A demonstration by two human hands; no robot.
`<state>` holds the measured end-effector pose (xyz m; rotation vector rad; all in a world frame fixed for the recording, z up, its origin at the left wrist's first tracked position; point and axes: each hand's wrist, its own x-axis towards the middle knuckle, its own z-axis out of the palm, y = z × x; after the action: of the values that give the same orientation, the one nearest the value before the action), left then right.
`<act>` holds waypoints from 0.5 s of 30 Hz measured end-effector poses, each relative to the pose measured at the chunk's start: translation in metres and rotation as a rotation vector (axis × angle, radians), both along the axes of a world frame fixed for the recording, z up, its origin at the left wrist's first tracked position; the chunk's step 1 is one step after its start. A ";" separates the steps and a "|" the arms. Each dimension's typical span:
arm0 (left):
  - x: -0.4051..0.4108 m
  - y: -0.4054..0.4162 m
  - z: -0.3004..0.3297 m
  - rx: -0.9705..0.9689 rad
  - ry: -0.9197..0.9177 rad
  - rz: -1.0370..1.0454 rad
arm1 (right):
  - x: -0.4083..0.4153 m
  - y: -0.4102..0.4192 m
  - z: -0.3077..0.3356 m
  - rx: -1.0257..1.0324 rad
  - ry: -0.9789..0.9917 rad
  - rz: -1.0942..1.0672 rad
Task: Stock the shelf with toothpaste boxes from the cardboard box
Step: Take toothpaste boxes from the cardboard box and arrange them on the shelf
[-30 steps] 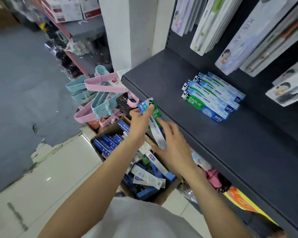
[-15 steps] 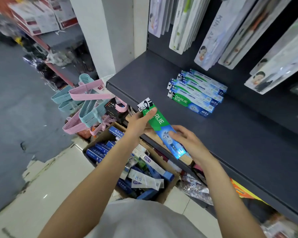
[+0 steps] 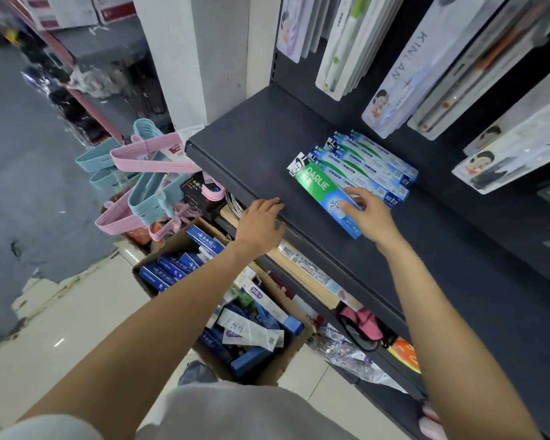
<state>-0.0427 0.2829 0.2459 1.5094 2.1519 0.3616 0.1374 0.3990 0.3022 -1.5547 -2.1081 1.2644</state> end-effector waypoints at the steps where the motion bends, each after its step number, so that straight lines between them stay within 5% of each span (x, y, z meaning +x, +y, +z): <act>1: -0.001 0.000 -0.001 -0.011 0.069 -0.033 | -0.002 0.000 -0.002 0.078 -0.055 0.040; 7: -0.006 0.005 0.001 -0.045 0.174 -0.081 | -0.022 0.006 -0.028 0.728 -0.474 0.250; 11: -0.007 0.004 -0.005 -0.026 0.164 -0.089 | -0.025 0.009 -0.035 0.735 -0.642 0.153; 15: -0.011 -0.008 -0.012 0.127 -0.045 -0.010 | -0.030 -0.019 -0.033 0.757 -0.641 0.136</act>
<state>-0.0534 0.2751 0.2338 1.5646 2.1209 0.5330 0.1070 0.3803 0.2694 -1.5557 -2.6216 -0.1163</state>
